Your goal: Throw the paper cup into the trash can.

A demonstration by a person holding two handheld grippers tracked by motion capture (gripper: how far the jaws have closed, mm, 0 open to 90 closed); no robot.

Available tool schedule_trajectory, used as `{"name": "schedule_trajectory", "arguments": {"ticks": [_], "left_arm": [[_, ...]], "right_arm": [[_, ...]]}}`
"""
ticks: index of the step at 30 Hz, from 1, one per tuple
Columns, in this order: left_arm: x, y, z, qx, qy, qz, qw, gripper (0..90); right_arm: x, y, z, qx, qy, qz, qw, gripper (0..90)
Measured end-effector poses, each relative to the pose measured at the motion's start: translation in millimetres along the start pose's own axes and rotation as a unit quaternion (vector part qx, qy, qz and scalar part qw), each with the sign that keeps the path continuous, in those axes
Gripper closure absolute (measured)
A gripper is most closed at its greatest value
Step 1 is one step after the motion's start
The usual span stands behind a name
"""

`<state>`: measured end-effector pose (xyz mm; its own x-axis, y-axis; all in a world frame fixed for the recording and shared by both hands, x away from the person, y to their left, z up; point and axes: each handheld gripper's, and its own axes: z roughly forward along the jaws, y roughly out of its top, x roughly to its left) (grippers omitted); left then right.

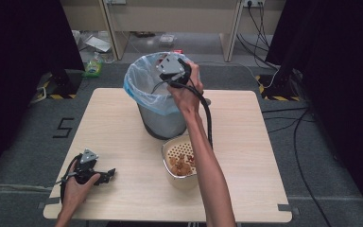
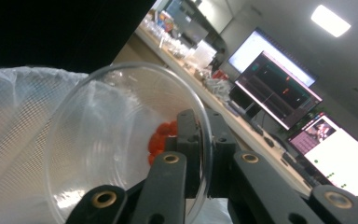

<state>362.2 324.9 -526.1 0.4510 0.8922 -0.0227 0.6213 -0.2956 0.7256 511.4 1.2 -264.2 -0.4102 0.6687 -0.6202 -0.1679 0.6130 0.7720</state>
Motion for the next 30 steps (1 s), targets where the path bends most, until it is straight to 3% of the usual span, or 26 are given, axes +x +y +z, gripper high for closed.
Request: {"name": "schedule_trajectory", "arguments": {"ticks": [3,6,11,14,16,19,20,30], "left_arm": [[0.0,0.0,0.0,0.0,0.0,0.0,1.0,0.0],[0.0,0.0,0.0,0.0,0.0,0.0,1.0,0.0],[0.0,0.0,0.0,0.0,0.0,0.0,1.0,0.0],[0.0,0.0,0.0,0.0,0.0,0.0,1.0,0.0],[0.0,0.0,-0.1,0.0,0.0,0.0,1.0,0.0],[0.0,-0.1,-0.1,0.0,0.0,0.001,1.0,0.0],[0.0,-0.1,-0.1,0.0,0.0,0.001,1.0,0.0],[0.0,-0.1,-0.1,0.0,0.0,0.001,1.0,0.0]], "right_arm": [[3.3,-1.1,7.3,0.015,0.004,0.014,0.9998,78.2],[2.8,-1.6,7.9,0.013,0.008,0.029,0.9995,73.7],[-7.7,-1.9,-3.2,0.018,0.006,0.041,0.999,65.9],[-18.4,-5.6,-14.1,0.026,0.01,0.062,0.9977,61.6],[-26.3,-11.1,-21.9,0.029,0.023,0.092,0.9951,59.4],[-36.8,-20.8,-33.9,0.045,0.028,0.117,0.9917,55.0],[-40.4,-25.5,-39.1,0.053,0.036,0.134,0.9889,53.3],[-59.5,-63.8,-79.4,0.09,0.05,0.173,0.9796,40.6]]}}
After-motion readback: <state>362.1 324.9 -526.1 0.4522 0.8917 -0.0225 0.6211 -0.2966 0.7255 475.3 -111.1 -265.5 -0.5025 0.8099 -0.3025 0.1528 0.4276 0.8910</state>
